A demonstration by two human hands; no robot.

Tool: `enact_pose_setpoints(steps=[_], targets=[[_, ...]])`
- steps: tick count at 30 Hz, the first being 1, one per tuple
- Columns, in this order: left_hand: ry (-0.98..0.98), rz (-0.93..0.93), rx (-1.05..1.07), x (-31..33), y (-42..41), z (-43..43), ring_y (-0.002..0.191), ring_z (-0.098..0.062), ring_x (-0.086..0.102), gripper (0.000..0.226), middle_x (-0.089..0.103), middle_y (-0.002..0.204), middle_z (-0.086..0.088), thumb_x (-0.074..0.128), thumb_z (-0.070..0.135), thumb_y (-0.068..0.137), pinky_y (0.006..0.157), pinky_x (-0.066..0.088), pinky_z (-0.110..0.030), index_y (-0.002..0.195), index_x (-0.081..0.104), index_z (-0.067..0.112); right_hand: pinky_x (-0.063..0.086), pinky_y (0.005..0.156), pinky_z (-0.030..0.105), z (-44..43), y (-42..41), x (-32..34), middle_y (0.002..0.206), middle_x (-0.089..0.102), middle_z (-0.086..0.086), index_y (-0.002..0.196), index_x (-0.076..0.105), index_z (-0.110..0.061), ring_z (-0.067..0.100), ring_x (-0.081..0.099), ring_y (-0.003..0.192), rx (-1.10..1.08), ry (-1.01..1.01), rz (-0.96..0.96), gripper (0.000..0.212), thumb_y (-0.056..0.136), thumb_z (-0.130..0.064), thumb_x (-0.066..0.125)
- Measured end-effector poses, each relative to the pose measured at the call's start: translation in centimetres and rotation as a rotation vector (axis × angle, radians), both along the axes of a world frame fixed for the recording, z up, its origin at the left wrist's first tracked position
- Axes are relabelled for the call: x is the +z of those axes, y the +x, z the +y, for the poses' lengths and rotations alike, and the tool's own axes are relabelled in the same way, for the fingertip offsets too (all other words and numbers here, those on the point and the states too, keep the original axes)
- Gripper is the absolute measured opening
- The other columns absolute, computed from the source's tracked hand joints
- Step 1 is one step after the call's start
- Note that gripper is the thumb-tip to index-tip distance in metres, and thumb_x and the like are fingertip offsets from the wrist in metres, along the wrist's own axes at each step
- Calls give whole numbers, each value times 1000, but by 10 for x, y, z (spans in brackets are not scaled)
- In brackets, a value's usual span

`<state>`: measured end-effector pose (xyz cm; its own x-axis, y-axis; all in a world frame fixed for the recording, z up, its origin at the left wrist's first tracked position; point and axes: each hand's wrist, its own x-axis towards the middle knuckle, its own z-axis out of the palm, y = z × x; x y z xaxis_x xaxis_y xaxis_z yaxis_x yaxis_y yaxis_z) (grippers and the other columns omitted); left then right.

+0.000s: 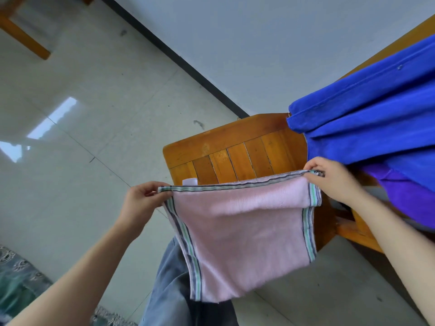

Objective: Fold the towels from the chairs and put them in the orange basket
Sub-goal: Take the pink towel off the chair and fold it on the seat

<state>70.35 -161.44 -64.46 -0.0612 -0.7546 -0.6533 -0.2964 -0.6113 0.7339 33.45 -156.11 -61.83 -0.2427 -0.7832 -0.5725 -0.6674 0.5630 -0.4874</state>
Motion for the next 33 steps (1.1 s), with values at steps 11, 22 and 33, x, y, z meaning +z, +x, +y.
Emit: enact_pose_setpoints(steps=[11,22,33], targets=[[-543,575,98,163,15,-62,67,-5,62,22,66,68,12,86,20,46,73,51,-18,58,69,25,38,62,0,-39,18,153,73,57,-45,101,66,-10,-20,51,65,-234,-706,76,17,88,-11,55],[-135,280,77,85,52,37,61,-1,60,46,63,60,5,56,-25,70,63,47,-8,48,64,14,42,60,7,80,39,96,72,66,-5,70,63,-29,0,58,71,-186,-162,-52,26,84,-7,65],[266,47,-122,16,48,117,53,-11,55,34,61,54,0,55,-27,71,55,46,-13,60,61,4,35,54,25,171,50,20,65,58,-2,69,51,-27,16,51,63,-164,287,78,26,88,-12,61]])
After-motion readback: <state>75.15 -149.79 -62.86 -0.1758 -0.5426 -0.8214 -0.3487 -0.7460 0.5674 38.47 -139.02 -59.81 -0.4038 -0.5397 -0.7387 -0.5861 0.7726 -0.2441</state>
